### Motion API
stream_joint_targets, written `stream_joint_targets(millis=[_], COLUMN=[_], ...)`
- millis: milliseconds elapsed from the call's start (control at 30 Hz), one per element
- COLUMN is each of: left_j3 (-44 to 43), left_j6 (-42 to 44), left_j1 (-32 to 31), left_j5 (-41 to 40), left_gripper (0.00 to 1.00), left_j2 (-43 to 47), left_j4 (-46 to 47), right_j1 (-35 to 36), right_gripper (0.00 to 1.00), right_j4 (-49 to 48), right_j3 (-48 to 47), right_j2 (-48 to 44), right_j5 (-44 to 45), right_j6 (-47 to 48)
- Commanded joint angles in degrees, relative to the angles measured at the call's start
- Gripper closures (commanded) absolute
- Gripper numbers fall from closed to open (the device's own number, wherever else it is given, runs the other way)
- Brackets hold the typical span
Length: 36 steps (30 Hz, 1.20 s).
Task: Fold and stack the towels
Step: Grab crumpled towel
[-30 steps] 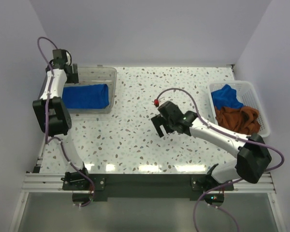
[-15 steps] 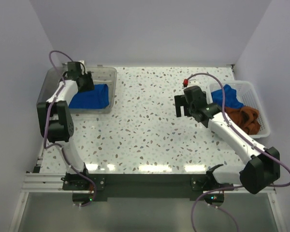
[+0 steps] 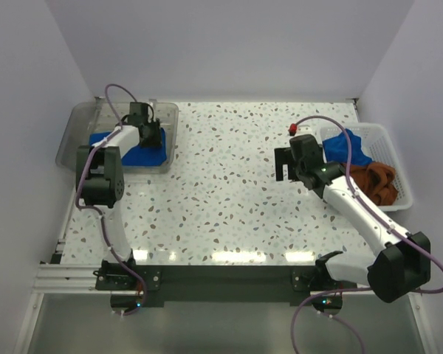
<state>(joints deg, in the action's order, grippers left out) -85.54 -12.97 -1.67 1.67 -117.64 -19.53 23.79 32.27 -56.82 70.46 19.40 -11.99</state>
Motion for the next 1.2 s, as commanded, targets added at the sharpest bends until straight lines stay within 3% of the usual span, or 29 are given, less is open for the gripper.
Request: stream_joint_targets(millis=[0, 233, 433, 633, 833, 967, 1067, 1167], left_j3=[-2.0, -2.4, -2.8, -0.7, 9.9, 23.6, 31.4, 36.8], left_j6=[-1.2, -0.8, -2.3, -5.9, -4.3, -1.9, -2.1, -1.1], left_j1=[-1.3, -2.0, -2.1, -2.1, -2.1, -2.1, -2.1, -2.2], left_j5=[-0.6, 1.6, -0.6, -1.1, 1.8, 3.5, 2.8, 2.8], left_gripper=[0.54, 0.58, 0.55, 0.46, 0.24, 0.04, 0.0, 0.0], left_j2=[-2.4, -2.8, 2.9, 16.0, 33.9, 47.2, 54.5, 55.9], left_j4=[2.2, 2.2, -0.8, -4.0, -2.8, -0.8, 0.9, 1.8], right_j1=[-1.1, -2.7, -4.2, -14.6, -23.7, -29.1, -30.1, -30.8], right_gripper=[0.03, 0.03, 0.03, 0.05, 0.06, 0.07, 0.08, 0.1], right_j4=[-2.3, -2.7, -3.0, -3.6, 0.4, 2.4, 2.5, 1.7], right_j3=[-0.6, -2.5, -4.3, -8.8, -14.7, -13.5, -9.1, -4.6], right_j2=[-1.0, 0.6, 1.3, 6.4, 13.5, 15.1, 13.5, 11.9], right_j5=[-0.1, 0.0, 3.5, 4.7, 4.1, 4.3, 5.0, 4.5], right_j6=[-0.4, 0.3, 1.3, -0.3, -7.0, -10.9, -13.5, -15.0])
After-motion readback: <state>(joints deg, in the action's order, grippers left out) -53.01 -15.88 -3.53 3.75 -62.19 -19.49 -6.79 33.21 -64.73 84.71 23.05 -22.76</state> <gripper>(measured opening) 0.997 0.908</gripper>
